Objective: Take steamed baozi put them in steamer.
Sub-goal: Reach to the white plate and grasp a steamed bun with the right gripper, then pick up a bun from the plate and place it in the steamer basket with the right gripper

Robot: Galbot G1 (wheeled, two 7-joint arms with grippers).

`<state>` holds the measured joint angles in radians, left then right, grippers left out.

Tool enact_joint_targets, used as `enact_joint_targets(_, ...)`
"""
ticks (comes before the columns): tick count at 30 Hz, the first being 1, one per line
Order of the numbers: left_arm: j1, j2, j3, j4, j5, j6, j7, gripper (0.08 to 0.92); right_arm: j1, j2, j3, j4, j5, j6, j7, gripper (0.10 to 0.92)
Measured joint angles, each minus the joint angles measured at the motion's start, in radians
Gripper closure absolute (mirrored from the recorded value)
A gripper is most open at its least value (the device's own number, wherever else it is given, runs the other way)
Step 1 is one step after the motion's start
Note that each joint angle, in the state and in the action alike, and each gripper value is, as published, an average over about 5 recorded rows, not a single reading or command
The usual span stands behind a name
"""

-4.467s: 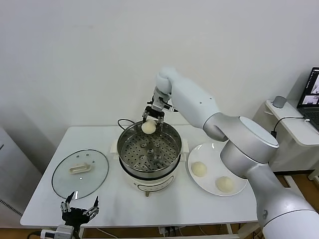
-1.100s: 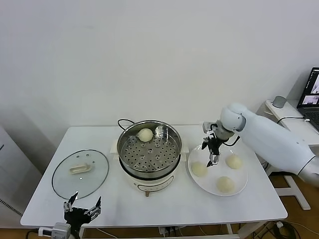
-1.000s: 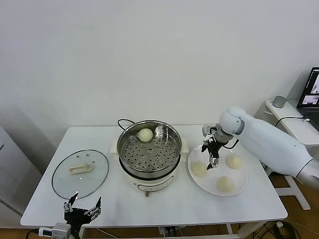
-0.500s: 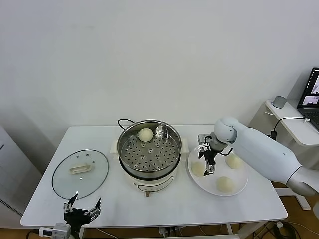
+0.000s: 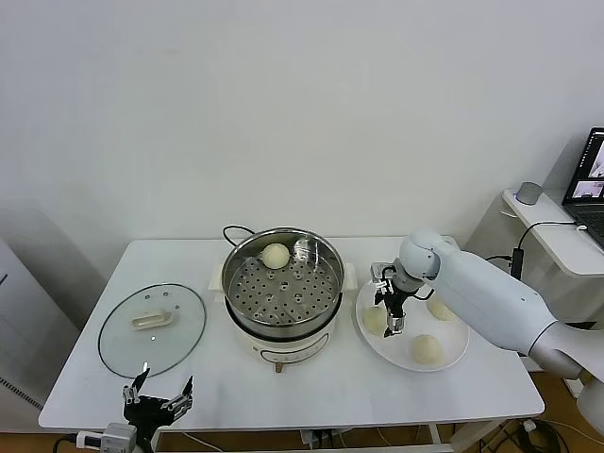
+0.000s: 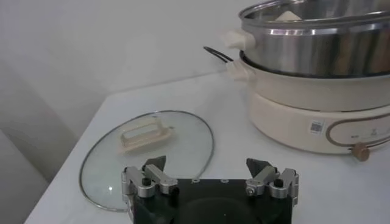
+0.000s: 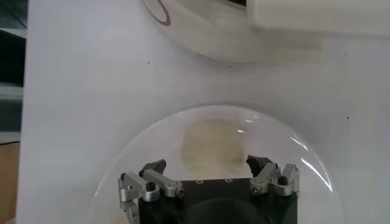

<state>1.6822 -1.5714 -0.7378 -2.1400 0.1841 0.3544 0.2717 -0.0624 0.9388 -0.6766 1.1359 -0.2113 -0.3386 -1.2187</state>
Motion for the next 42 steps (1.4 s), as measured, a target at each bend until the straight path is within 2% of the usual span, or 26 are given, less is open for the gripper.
enact_joint_targets(5, 0.001, 0.0, 0.001, 0.0, 0.002, -0.002, 0.0, 0.177, -0.01, 0.005, 0.005, -0.01, -0.007, -0.002, 0.009, 0.203)
enact_joint_targets(16, -0.001, -0.001, 0.004, 0.005, 0.005, -0.004, 0.0, 0.177, -0.022, 0.019, 0.009, -0.024, -0.01, -0.007, 0.035, 0.29)
enact_joint_targets(21, -0.002, -0.001, 0.004, 0.006, 0.005, -0.004, 0.0, 0.177, -0.021, 0.02, 0.013, -0.025, -0.01, -0.008, 0.04, 0.4)
enact_joint_targets(25, -0.004, -0.001, 0.006, 0.007, 0.006, -0.004, 0.0, 0.177, -0.021, 0.02, 0.016, -0.026, -0.01, -0.009, 0.042, 0.446)
enact_joint_targets(33, -0.004, -0.002, 0.015, 0.009, 0.016, -0.008, -0.001, 0.177, -0.003, 0.001, 0.017, -0.011, 0.009, -0.022, 0.038, 0.496)
enact_joint_targets(42, -0.013, -0.002, 0.025, -0.002, 0.028, -0.009, -0.002, 0.177, 0.13, -0.058, -0.063, 0.051, 0.113, -0.064, 0.009, 0.499)
